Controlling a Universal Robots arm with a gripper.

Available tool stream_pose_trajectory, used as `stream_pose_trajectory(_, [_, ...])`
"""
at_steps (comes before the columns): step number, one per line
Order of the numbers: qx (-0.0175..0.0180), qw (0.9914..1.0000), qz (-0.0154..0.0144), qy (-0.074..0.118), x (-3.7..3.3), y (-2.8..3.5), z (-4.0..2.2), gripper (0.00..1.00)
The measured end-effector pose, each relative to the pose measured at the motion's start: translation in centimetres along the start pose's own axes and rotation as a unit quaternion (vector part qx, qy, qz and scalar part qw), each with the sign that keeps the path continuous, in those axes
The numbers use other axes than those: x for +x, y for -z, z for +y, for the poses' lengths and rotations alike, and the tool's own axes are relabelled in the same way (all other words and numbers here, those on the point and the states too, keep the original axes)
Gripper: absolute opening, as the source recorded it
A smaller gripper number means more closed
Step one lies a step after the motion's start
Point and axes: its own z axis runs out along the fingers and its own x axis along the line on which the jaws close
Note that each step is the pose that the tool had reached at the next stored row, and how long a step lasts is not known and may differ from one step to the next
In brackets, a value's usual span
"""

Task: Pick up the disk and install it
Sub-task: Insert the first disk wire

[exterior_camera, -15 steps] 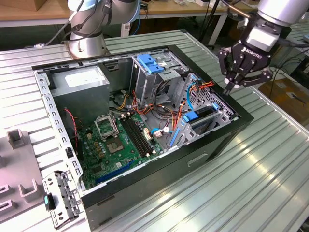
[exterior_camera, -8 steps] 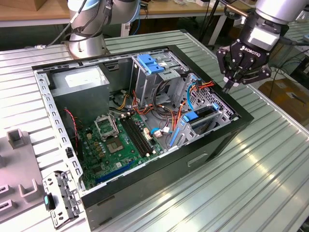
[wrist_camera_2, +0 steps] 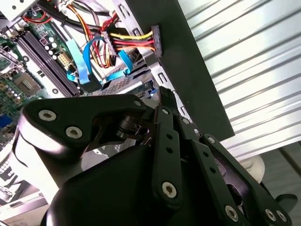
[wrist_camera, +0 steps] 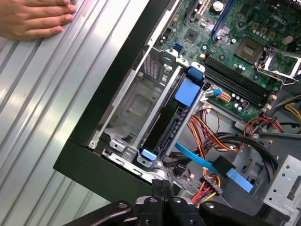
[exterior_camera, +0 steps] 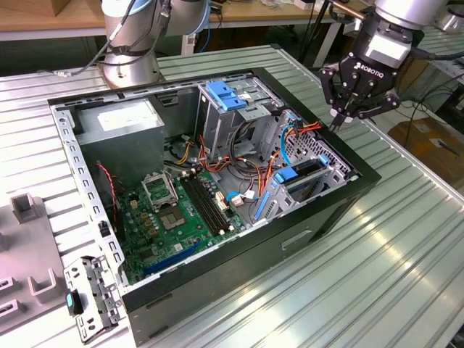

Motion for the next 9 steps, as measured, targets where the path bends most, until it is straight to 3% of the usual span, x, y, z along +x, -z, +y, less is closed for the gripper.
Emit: stream_pose_trajectory(9, [0.0002, 0.99977, 0.0012, 0.021, -1.5, 0.09, -1.61, 0.11])
